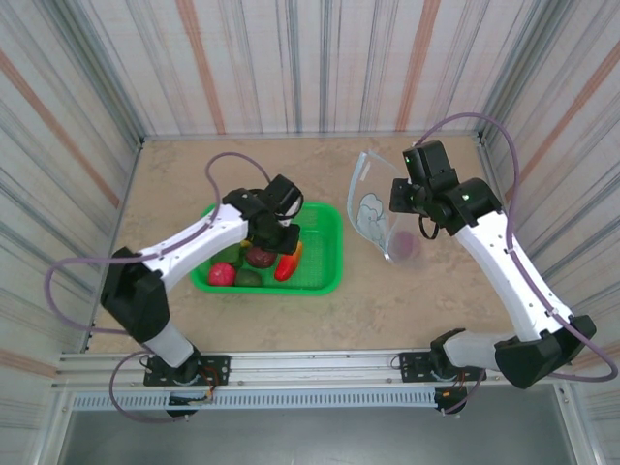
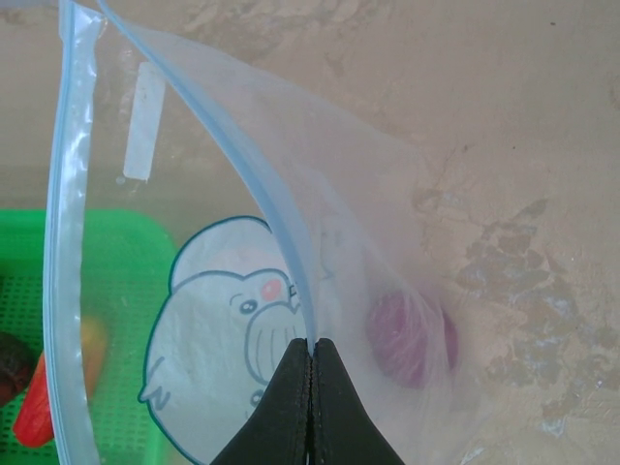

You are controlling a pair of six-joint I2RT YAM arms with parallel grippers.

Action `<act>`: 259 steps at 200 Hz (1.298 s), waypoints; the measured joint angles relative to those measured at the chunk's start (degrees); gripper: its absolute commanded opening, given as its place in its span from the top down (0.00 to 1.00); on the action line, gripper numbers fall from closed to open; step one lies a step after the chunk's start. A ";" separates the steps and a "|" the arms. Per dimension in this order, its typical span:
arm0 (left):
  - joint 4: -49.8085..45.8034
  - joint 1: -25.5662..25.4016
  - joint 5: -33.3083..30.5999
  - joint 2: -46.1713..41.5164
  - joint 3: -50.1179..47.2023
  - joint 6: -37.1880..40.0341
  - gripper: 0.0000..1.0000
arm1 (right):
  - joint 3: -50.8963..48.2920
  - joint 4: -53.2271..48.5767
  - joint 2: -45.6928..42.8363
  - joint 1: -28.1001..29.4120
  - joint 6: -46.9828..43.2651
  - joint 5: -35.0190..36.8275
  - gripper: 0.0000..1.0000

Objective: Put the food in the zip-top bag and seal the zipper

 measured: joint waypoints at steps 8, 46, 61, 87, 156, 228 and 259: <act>0.15 -0.20 -0.39 2.47 1.09 0.85 0.45 | 0.00 0.07 -0.20 0.00 0.02 -0.02 1.00; 1.51 -0.15 -1.42 10.73 4.37 2.73 0.42 | -0.59 0.85 -0.96 0.00 0.00 -0.42 1.00; 1.62 0.09 -1.51 13.60 5.25 3.13 0.43 | -0.81 0.96 -1.01 0.00 0.02 -1.09 1.00; 1.84 0.70 -2.38 16.87 6.10 3.56 0.44 | -0.96 1.33 -1.01 0.00 0.02 -1.53 1.00; 3.08 1.31 -1.95 20.20 5.64 4.02 0.45 | -2.25 2.91 -1.03 0.00 0.02 -3.02 1.00; 2.89 1.33 -1.92 20.28 4.94 4.00 0.76 | -2.89 3.41 -1.05 0.00 0.17 -3.91 1.00; 2.67 1.55 -1.84 16.37 4.92 3.93 0.76 | -2.89 3.41 -1.07 0.00 0.17 -4.09 1.00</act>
